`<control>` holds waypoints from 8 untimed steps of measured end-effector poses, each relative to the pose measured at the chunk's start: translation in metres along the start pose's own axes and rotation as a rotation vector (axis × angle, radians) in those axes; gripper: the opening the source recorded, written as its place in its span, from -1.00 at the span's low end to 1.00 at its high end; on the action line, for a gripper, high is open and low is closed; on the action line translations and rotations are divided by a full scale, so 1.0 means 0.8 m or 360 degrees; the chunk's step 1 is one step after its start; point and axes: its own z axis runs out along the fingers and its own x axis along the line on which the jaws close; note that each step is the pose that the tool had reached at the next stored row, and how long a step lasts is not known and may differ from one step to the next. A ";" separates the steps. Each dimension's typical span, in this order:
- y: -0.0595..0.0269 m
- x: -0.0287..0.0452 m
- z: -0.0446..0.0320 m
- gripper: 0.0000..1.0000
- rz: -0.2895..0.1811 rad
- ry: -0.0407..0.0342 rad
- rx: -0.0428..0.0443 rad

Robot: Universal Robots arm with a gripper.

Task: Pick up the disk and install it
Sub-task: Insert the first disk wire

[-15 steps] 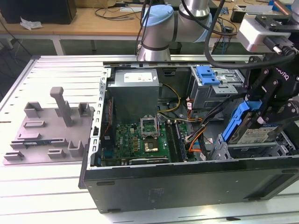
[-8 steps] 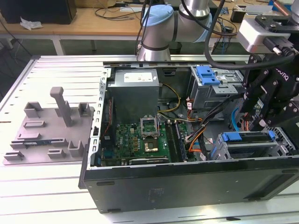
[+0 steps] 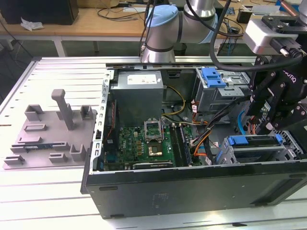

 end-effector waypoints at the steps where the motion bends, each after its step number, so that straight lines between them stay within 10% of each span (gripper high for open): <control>1: 0.000 0.0000 0.0000 0.00 0.0000 0.0000 0.0000; 8: 0.000 -0.0007 0.0002 0.00 0.0000 0.0000 0.0000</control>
